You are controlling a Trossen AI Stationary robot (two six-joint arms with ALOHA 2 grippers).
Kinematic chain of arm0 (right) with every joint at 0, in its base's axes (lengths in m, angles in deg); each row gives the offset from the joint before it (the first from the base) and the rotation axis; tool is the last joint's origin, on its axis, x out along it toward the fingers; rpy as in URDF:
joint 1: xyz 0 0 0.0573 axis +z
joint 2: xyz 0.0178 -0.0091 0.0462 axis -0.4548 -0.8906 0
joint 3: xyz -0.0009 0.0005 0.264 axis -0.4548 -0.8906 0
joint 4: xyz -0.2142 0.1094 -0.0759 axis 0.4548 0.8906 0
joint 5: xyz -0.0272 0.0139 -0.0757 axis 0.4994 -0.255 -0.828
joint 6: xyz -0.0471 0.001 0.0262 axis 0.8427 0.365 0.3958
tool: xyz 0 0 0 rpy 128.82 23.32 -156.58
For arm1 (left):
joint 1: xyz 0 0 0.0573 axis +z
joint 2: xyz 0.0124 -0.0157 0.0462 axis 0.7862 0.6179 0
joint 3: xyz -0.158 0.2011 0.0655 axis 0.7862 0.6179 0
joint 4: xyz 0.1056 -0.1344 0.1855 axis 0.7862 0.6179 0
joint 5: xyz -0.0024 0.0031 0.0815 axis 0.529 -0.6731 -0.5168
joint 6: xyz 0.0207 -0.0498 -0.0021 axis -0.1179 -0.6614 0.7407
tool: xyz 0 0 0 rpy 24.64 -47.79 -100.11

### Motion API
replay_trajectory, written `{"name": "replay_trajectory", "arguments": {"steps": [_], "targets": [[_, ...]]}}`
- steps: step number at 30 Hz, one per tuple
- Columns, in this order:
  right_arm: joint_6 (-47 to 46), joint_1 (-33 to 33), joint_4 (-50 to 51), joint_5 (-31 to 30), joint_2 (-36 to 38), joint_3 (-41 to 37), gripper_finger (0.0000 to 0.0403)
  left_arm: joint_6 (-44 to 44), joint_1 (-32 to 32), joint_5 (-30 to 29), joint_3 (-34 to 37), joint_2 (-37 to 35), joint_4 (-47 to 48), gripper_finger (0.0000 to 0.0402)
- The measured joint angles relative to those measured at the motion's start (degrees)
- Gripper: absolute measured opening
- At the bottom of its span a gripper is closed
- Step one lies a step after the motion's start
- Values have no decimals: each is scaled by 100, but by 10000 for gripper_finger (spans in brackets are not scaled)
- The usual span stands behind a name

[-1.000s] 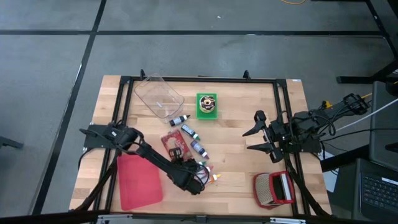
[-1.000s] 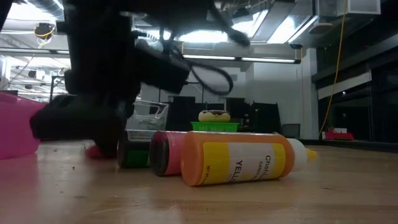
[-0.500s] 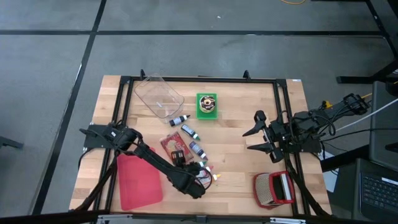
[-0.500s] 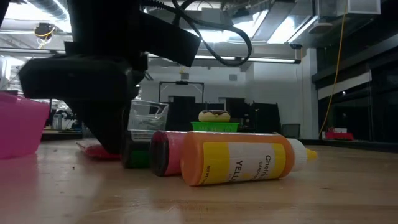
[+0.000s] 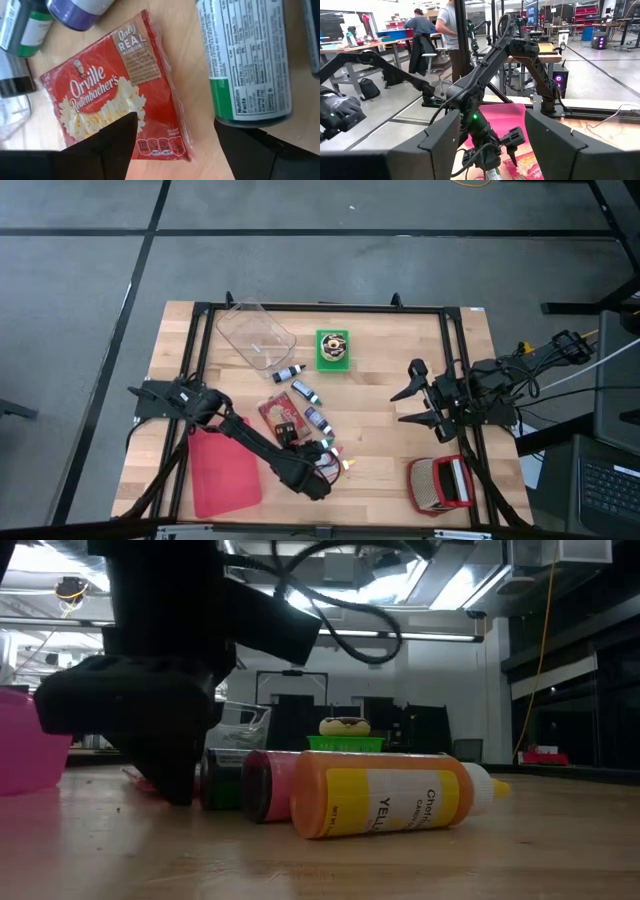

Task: Pick & Place Food Item
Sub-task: Put the red popcorn bag into the pink bin

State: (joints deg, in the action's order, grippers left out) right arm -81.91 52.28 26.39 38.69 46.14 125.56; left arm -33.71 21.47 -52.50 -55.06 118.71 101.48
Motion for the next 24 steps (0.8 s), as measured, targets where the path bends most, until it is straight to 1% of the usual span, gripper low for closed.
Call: {"name": "replay_trajectory", "arguments": {"steps": [3,5,7,12,16,19,21,24], "targets": [[2,0,61,2,0,0,226,-1,-2,85,-32,197,43,267],[12,0,115,-1,-2,-2,226,-99,-54,-114,-30,226,134,267],[49,0,118,1,-2,-2,226,-240,-63,-185,-17,224,206,267],[115,0,114,-1,-2,-2,226,-219,41,-1,-2,239,343,267],[128,0,143,-1,-2,-2,226,-163,121,-31,-2,278,382,267],[125,0,147,8,-2,-2,226,-97,220,74,-2,278,436,266],[125,0,149,121,-2,-2,226,-80,264,105,-2,284,496,257],[125,2,149,196,-2,-2,226,-84,327,123,4,303,542,215]]}}
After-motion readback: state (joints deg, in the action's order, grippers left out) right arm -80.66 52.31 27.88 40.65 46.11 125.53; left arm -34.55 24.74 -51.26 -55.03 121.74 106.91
